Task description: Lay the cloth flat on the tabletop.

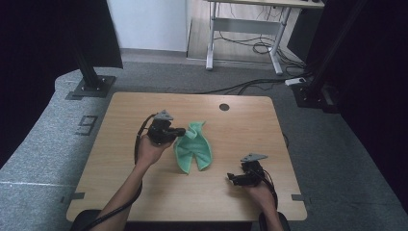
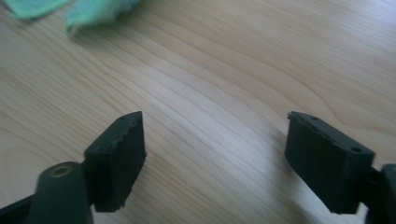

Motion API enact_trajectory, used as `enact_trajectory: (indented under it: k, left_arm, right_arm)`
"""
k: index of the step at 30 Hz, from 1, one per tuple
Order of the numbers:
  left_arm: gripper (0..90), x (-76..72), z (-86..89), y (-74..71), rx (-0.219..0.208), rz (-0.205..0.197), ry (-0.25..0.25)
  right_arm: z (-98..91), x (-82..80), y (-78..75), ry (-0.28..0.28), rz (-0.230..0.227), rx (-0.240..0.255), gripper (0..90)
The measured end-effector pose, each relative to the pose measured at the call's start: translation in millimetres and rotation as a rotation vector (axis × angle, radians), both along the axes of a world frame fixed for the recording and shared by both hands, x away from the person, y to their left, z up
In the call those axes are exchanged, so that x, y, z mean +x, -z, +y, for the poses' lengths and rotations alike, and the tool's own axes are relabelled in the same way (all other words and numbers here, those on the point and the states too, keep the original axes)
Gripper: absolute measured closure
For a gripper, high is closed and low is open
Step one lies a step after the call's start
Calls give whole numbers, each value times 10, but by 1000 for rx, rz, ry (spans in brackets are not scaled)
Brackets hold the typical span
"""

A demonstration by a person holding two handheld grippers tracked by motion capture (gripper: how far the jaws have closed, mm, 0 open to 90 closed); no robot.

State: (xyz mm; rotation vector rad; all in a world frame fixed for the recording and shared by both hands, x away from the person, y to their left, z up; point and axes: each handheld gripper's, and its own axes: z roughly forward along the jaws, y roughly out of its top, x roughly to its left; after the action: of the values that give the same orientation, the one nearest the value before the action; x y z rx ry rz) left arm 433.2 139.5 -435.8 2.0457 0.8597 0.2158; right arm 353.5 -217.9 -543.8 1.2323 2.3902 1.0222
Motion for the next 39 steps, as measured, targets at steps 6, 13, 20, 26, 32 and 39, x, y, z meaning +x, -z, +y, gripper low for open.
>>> enact_trajectory:
  k: [6, 13, 20, 26, 32, 39]
  left_arm:
    - [872, 93, 244, 400, 22, 80, -87]
    - [866, 116, 410, 577, 24, 97, -130]
    - [863, 99, 421, 607, 22, 96, -126]
    - [864, 72, 419, 604, 12, 73, -124]
    - [865, 37, 602, 505, -44, 60, -161]
    - [822, 80, 667, 539, -10, 68, -211]
  right_arm:
    - [243, 71, -178, -74, -15, 68, 334]
    - [621, 309, -257, -116, -6, 131, 354]
    - [858, 450, -333, -136, -1, 159, 366]
    - [977, 570, -291, -107, 59, 81, 795]
    - [783, 549, -397, -48, 38, 64, 845]
    - [375, 539, -549, 19, 45, 94, 789]
